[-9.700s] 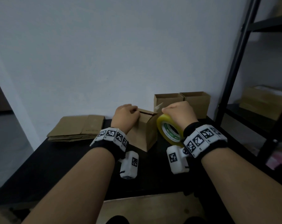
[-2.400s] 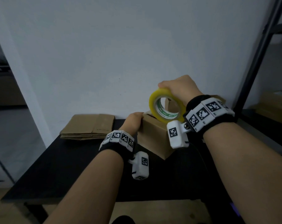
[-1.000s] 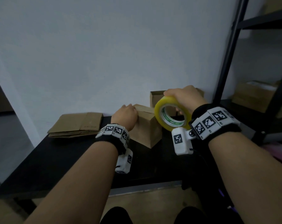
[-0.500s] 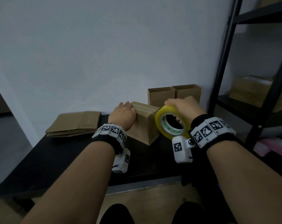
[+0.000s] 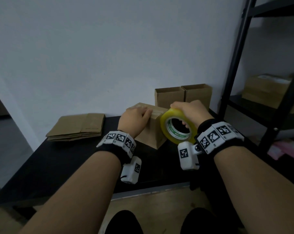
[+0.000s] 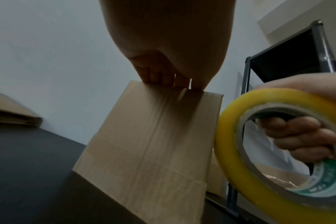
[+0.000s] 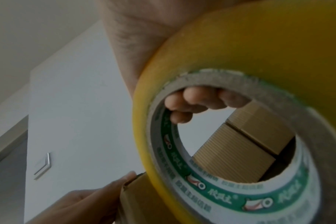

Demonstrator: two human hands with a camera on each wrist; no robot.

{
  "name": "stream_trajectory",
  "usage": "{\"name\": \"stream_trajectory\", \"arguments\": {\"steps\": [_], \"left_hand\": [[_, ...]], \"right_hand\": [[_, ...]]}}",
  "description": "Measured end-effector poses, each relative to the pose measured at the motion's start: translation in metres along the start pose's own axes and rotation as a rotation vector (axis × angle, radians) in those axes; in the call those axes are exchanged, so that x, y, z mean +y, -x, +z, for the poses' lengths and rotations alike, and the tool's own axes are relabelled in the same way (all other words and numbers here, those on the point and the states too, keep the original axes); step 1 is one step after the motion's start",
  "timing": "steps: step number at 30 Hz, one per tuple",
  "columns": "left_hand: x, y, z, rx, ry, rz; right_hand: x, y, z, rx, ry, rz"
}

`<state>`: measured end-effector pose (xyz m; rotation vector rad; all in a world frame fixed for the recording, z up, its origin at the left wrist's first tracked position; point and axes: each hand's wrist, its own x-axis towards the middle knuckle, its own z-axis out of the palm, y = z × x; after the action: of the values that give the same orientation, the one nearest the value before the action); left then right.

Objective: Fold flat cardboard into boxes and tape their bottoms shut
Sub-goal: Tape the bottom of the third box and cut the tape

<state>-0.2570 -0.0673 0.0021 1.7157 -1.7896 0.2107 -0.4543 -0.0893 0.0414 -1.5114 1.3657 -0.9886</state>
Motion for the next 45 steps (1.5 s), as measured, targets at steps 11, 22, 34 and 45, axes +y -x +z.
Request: {"name": "stream_trajectory", "arguments": {"steps": [11, 22, 34, 45], "left_hand": [[0.006, -0.005, -0.004, -0.135, 0.305, -0.072], [0.005, -0.028, -0.018, -0.069, -0.292, -0.032], [-0.017, -0.051, -0.004, -0.424, -0.295, -0.172], [-0.015, -0.053, -0.004, -0.488, -0.369, -0.236]], "right_hand": [[0.004, -0.004, 0.003, 0.014, -0.044, -0.009], [-0.001, -0.026, 0.014, -0.113, -0.095, 0.004], [0.017, -0.049, 0.019, -0.196, -0.141, 0.012], [0.023, -0.053, 0.031, -0.215, 0.217, -0.190]]}}
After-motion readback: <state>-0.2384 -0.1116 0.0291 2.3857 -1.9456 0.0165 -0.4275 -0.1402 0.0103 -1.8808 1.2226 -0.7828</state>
